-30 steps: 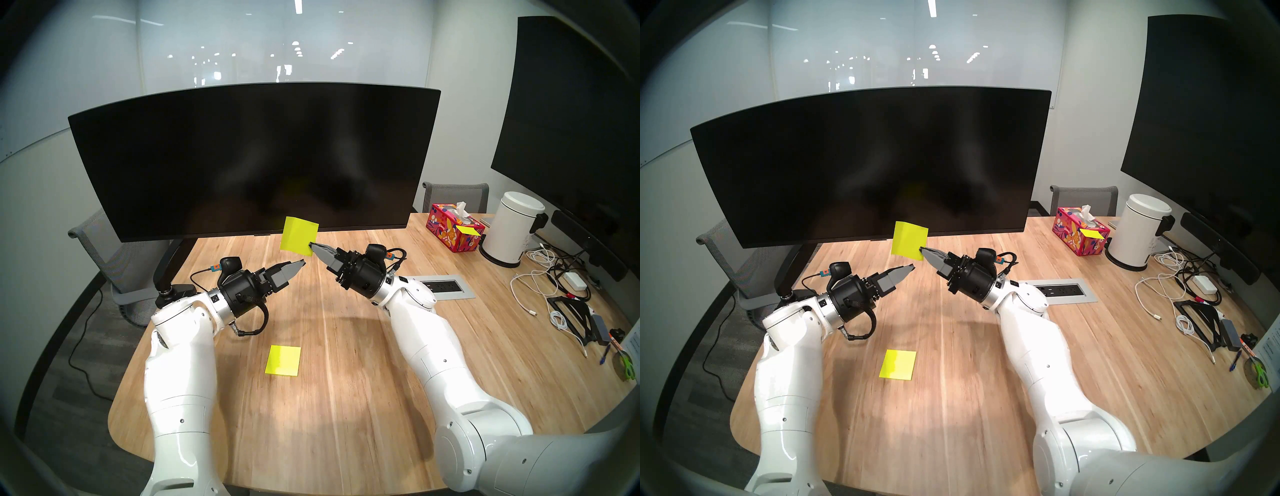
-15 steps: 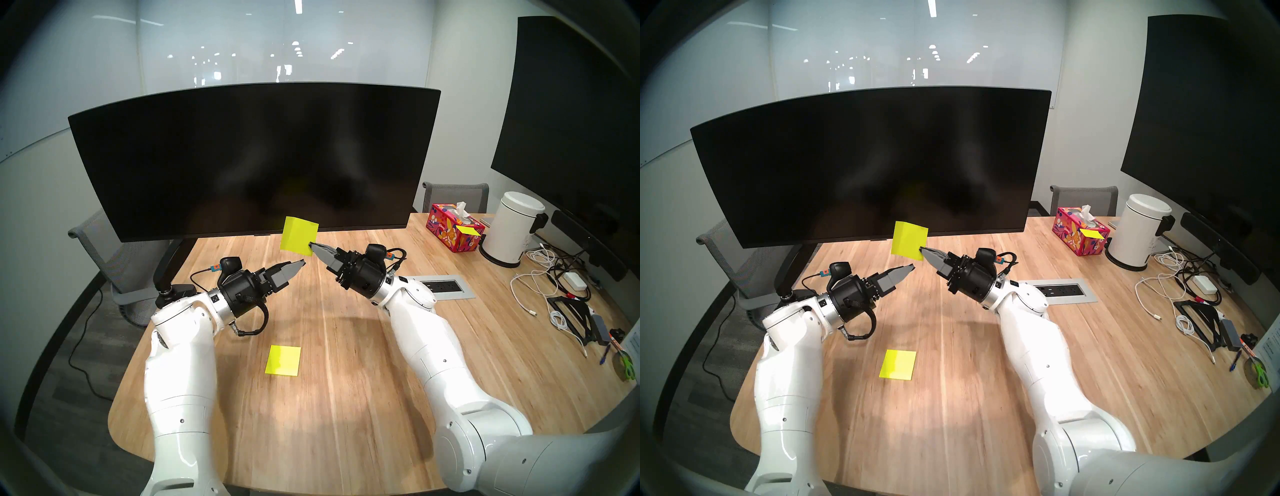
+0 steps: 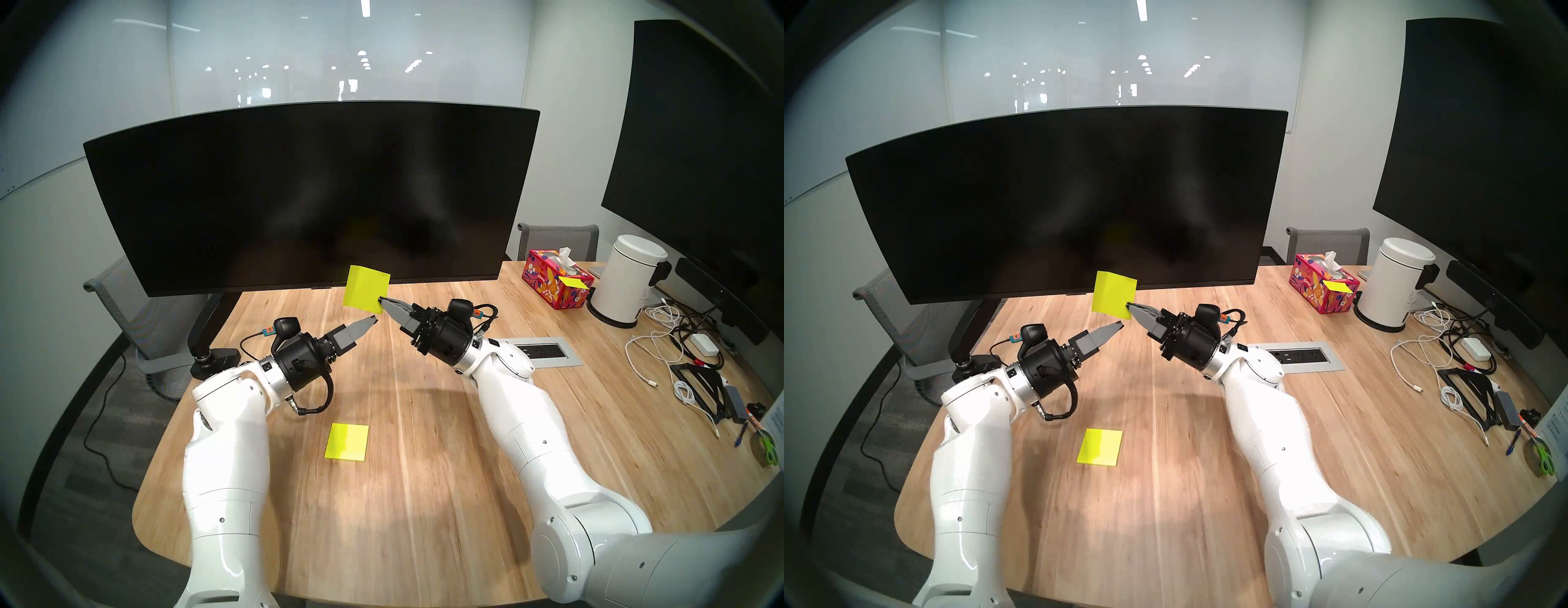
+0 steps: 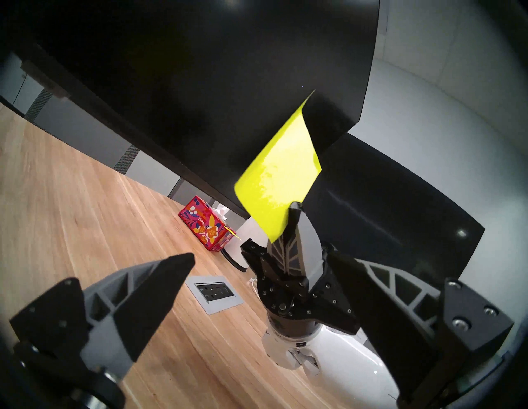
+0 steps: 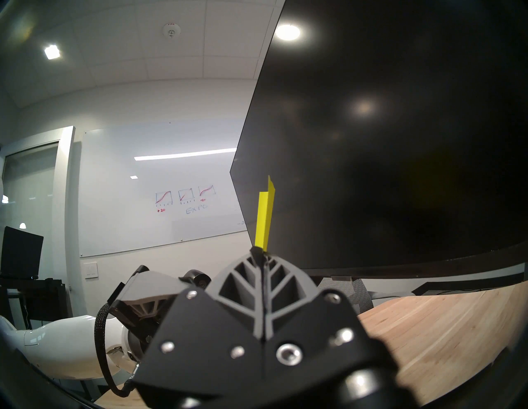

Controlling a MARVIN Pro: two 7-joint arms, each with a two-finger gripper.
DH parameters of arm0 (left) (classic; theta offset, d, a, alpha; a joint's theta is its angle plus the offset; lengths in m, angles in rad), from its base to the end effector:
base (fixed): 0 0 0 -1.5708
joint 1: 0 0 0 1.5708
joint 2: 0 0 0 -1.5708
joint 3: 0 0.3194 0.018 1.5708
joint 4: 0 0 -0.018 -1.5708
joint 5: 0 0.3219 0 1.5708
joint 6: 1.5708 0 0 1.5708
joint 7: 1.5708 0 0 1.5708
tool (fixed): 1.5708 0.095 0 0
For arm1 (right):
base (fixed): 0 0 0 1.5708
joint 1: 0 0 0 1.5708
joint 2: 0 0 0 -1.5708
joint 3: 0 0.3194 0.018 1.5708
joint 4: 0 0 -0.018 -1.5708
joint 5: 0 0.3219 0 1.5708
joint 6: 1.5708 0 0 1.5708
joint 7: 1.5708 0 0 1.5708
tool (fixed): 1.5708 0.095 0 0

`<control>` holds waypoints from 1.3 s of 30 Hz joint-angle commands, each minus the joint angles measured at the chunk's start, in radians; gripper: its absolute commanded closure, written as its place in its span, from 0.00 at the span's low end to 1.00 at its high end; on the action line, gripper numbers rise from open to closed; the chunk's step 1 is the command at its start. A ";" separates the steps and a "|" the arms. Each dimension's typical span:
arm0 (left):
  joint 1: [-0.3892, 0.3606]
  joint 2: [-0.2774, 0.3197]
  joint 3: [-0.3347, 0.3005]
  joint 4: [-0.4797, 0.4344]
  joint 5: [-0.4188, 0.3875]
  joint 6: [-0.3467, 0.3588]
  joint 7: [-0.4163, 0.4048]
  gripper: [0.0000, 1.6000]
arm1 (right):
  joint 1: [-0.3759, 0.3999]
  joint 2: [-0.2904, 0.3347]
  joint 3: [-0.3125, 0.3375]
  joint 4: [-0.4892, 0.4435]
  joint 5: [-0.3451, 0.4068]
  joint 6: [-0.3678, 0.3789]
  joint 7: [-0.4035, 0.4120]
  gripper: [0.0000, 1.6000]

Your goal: Peel one sticky note off the pad and stick it onto the monitor, then press it flat

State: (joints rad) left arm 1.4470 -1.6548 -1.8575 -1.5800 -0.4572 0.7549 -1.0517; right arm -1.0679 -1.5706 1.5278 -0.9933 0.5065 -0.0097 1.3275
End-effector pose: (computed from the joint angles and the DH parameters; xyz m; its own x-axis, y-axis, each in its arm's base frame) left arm 0.4215 -0.0063 -0.2774 0.4802 0.5540 0.6800 -0.6529 -0.2919 0.6989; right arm 0.5123 0.0942 -0.2719 0.0733 -0.4643 0.8826 0.9672 -0.1827 -0.1765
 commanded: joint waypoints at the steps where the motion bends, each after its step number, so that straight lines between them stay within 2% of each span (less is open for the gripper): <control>1: 0.024 0.011 0.031 -0.020 -0.110 -0.025 0.028 0.00 | 0.013 -0.007 0.000 -0.014 0.003 0.002 -0.002 1.00; 10: 0.067 0.025 0.076 0.002 -0.224 -0.112 0.068 0.00 | 0.013 -0.008 0.001 -0.014 0.001 0.003 -0.002 1.00; 19: 0.077 0.030 0.121 0.032 -0.278 -0.225 0.114 0.00 | 0.013 -0.008 0.003 -0.014 0.000 0.003 -0.001 1.00; 21: 0.077 0.030 0.124 0.034 -0.283 -0.232 0.115 0.00 | 0.013 -0.009 0.003 -0.014 -0.001 0.003 -0.001 1.00; 22: 0.077 0.031 0.133 0.045 -0.309 -0.251 0.121 0.00 | 0.013 -0.009 0.003 -0.014 -0.001 0.003 -0.001 1.00; 28: 0.073 0.031 0.142 0.053 -0.348 -0.257 0.136 0.00 | 0.013 -0.009 0.004 -0.014 -0.002 0.003 0.000 1.00; 39: 0.035 0.024 0.147 0.116 -0.396 -0.280 0.108 0.00 | 0.013 -0.010 0.006 -0.014 -0.003 0.004 0.000 1.00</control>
State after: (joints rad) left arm 1.5226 -1.6201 -1.7123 -1.4899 -0.8135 0.4922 -0.9221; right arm -1.0678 -1.5740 1.5331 -0.9931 0.4998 -0.0086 1.3302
